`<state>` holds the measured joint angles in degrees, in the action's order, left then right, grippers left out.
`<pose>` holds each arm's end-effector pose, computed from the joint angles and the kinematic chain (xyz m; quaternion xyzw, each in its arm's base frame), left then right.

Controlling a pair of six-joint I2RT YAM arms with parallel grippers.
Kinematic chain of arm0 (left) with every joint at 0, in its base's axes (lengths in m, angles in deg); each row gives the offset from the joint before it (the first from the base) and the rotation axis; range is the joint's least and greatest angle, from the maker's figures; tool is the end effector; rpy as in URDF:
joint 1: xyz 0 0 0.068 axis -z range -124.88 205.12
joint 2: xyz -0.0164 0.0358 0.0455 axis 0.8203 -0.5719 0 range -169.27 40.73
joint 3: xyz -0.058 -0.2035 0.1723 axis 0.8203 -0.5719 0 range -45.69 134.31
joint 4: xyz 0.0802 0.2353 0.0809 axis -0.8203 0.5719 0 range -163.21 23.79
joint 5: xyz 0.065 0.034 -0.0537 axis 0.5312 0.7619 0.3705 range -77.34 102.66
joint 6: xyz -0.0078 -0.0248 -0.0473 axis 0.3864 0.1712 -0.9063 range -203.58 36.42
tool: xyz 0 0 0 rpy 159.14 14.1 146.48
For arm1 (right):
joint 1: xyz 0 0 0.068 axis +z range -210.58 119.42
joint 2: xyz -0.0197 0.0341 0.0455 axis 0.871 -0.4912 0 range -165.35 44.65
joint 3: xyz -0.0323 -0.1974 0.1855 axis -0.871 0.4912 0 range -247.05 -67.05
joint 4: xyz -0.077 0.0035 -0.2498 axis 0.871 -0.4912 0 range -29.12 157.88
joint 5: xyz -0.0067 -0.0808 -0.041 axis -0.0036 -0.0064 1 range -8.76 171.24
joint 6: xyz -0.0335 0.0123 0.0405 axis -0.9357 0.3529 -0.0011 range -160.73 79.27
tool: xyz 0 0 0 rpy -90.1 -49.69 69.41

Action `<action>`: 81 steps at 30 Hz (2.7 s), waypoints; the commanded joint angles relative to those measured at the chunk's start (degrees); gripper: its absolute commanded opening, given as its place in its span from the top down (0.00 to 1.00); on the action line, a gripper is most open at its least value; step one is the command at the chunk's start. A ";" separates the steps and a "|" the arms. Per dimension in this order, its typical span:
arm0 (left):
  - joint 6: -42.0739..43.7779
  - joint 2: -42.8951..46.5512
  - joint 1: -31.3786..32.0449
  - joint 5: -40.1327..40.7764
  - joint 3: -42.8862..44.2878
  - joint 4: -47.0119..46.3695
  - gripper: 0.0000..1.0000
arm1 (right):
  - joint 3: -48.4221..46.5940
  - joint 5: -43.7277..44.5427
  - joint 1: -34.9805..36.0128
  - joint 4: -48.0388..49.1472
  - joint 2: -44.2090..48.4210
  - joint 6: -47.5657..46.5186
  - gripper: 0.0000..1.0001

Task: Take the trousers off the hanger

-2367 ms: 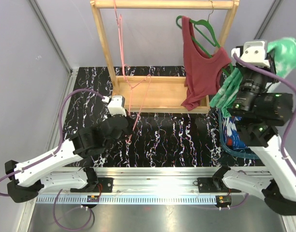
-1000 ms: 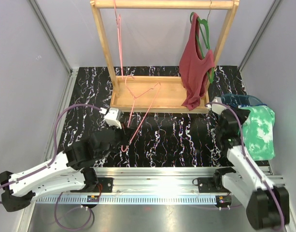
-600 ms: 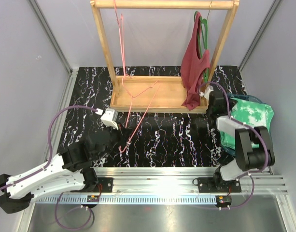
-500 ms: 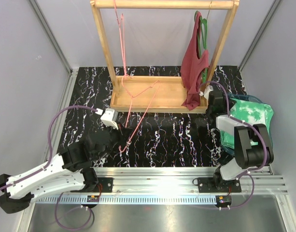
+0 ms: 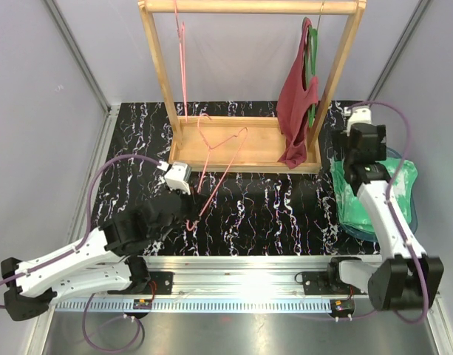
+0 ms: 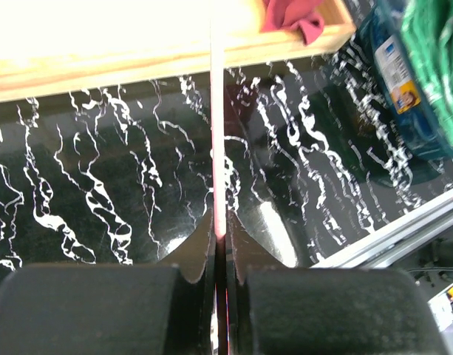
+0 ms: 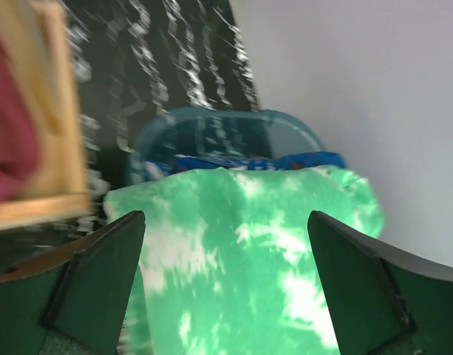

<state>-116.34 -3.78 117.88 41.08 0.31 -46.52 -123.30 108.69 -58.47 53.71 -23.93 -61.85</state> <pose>0.0930 -0.1436 0.3201 0.0848 0.8247 -0.2451 0.5026 0.2706 -0.0065 0.3184 -0.0441 0.8343 -0.2834 0.4708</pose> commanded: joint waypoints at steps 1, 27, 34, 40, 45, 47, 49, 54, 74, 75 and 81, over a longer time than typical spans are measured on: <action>1.11 0.04 0.08 2.42 4.97 -0.43 1.00 | -2.73 -13.36 -1.67 -10.00 5.19 20.30 0.00; 5.50 -9.00 0.17 9.80 31.07 13.90 1.00 | -0.78 -12.68 -23.64 -21.32 -20.51 52.69 0.00; 9.11 -23.06 -0.53 15.25 44.16 16.27 1.00 | -12.22 -13.45 -23.12 -27.84 -1.33 49.60 0.01; 13.50 -32.11 -3.87 17.02 53.21 16.37 1.00 | -14.85 -25.72 -23.12 -26.79 12.20 44.68 0.01; 19.73 -35.29 -8.18 12.90 55.78 9.71 1.00 | -16.26 -39.20 -23.12 -26.69 21.44 42.14 0.00; 21.67 -36.95 -10.71 11.83 57.44 8.55 1.00 | -15.48 -43.25 -22.85 -26.44 23.39 43.26 0.01; 23.17 -38.45 -12.48 10.51 59.29 8.02 1.00 | -12.33 -48.06 -22.24 -24.95 26.47 44.23 0.01; 26.51 -42.14 -16.52 8.41 64.29 6.08 1.00 | -8.44 -49.07 -19.78 -22.56 30.16 44.07 0.01; 20.54 -52.87 -25.85 -2.67 75.82 11.54 0.78 | -16.17 -51.61 -9.32 -30.74 28.50 36.86 0.00; 20.36 -52.87 -25.85 -2.67 76.08 11.71 0.76 | -16.17 -51.18 -9.14 -31.00 28.50 36.77 0.01; 18.08 -47.35 -25.67 -4.08 73.55 12.15 0.24 | -17.22 -51.18 -7.12 -32.93 27.97 34.93 0.01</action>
<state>-96.47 -57.79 92.13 39.00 75.56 -32.40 -137.98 56.78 -67.06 21.82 4.38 -24.70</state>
